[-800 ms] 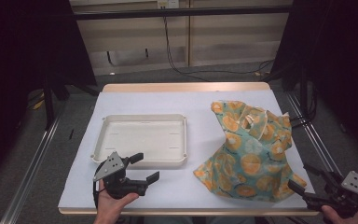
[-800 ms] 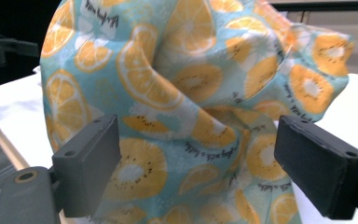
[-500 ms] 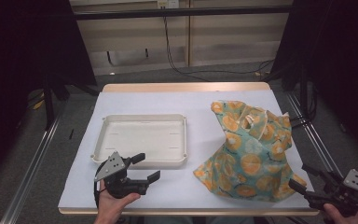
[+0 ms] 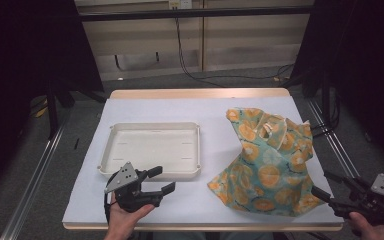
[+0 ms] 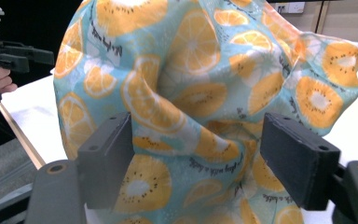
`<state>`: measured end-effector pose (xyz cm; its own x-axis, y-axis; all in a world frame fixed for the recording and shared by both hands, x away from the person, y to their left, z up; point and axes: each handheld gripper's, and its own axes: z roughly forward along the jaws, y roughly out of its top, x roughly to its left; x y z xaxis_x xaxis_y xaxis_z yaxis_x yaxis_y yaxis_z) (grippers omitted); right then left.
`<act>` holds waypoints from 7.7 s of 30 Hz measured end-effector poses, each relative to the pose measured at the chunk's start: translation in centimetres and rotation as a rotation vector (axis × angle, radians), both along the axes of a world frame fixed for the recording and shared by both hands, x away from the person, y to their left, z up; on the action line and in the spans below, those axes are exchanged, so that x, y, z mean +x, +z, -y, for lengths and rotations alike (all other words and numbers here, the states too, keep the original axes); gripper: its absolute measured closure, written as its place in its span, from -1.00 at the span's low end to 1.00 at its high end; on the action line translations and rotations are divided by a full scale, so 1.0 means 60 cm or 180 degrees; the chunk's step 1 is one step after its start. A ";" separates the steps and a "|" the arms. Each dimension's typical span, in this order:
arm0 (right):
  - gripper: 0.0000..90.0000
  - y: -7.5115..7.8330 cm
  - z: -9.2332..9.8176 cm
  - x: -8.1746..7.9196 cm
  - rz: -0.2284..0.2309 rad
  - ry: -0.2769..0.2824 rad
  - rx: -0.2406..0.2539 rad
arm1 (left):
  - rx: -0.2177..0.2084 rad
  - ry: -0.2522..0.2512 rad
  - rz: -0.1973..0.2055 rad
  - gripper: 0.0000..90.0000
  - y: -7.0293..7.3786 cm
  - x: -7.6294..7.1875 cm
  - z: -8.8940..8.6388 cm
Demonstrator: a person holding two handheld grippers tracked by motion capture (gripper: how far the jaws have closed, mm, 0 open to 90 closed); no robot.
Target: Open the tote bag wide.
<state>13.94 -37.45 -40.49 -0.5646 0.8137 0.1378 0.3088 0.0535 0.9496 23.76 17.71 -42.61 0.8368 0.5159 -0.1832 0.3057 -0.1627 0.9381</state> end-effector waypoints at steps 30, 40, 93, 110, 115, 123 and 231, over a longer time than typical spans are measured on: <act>-0.45 0.110 -0.080 0.207 -0.0174 0.0486 -0.0081 | -0.0041 -0.0593 0.0075 -0.20 0.051 0.056 0.165; 0.02 0.085 -0.090 0.227 -0.0429 0.0649 -0.0009 | -0.0100 -0.0864 0.0066 -0.20 0.063 0.056 0.217; 0.98 0.016 -0.052 -0.001 -0.0170 0.0396 0.0263 | 0.0400 -0.1291 -0.0051 1.00 0.034 0.031 0.261; 1.00 -0.039 -0.069 0.005 -0.0563 0.0565 0.0048 | -0.0030 -0.1210 0.0033 0.45 0.065 0.039 0.243; 0.98 -0.041 -0.066 0.005 -0.0600 0.0562 0.0027 | -0.0069 -0.1175 0.0093 -0.09 0.073 0.033 0.265; 0.22 -0.016 -0.036 -0.012 -0.0422 0.0436 0.0043 | 0.0065 -0.1196 0.0178 1.00 0.069 0.031 0.280; 0.96 0.027 0.031 0.148 -0.0266 -0.0392 0.0009 | 0.0769 -0.1952 0.0048 1.00 0.008 -0.015 0.277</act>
<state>22.81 -39.31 -38.84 -0.4471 0.8757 0.1825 0.3909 0.0077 0.9204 22.84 1.08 -42.11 0.9937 -0.0302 -0.1079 0.0776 -0.5097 0.8569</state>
